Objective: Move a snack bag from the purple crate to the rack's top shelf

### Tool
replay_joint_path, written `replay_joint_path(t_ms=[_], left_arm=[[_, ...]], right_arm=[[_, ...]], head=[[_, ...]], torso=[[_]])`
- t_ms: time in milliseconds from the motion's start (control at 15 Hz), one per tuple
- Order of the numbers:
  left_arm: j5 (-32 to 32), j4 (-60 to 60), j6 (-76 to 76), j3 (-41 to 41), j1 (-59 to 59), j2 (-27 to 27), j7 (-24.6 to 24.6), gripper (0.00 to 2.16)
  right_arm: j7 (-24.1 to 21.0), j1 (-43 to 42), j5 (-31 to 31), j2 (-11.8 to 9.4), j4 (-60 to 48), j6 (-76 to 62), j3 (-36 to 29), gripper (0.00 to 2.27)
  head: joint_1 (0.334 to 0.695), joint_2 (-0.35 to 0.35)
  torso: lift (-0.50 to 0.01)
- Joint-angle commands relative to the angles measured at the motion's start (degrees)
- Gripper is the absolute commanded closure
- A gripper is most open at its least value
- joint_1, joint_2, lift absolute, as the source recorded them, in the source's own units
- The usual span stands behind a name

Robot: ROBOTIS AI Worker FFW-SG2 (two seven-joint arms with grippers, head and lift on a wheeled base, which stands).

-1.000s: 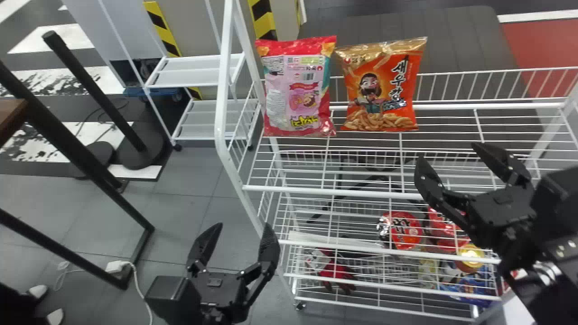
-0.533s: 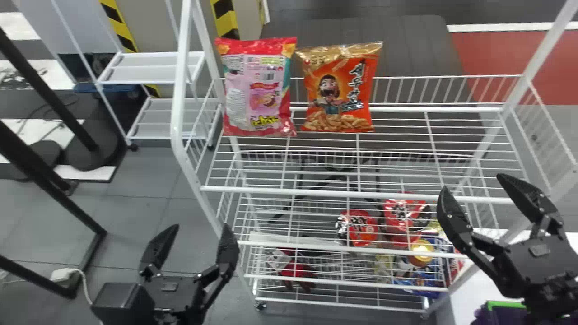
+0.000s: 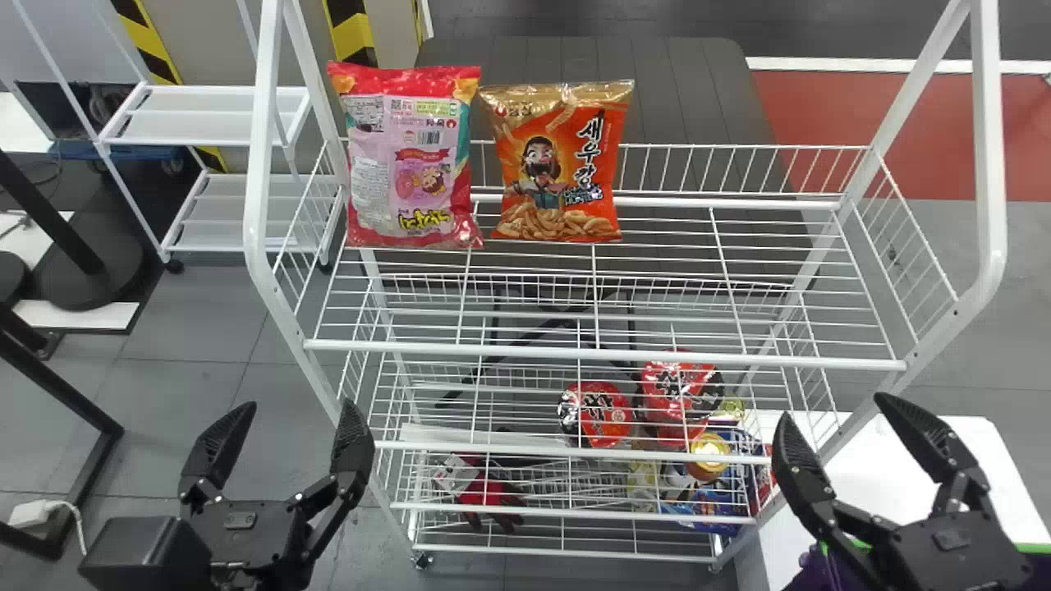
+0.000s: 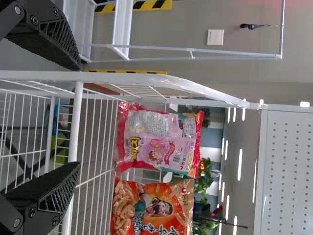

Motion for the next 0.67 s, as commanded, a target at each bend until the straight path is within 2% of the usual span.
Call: replay_joint_path(t_ms=[0,600], left_arm=[[0.0,-1.0,0.0,-0.1,0.5,0.0,0.0,0.13],[0.0,-2.2,0.0,0.0,1.1,0.0,0.1,0.13]], right_arm=[[0.0,0.1,0.2,0.1,0.2,0.1,0.3,0.17],[-0.1,1.5,-0.6,0.4,-0.2,-1.3,-0.6,0.16]], head=[[0.695,0.021],[0.695,0.018]], torso=[[0.000],[0.000]])
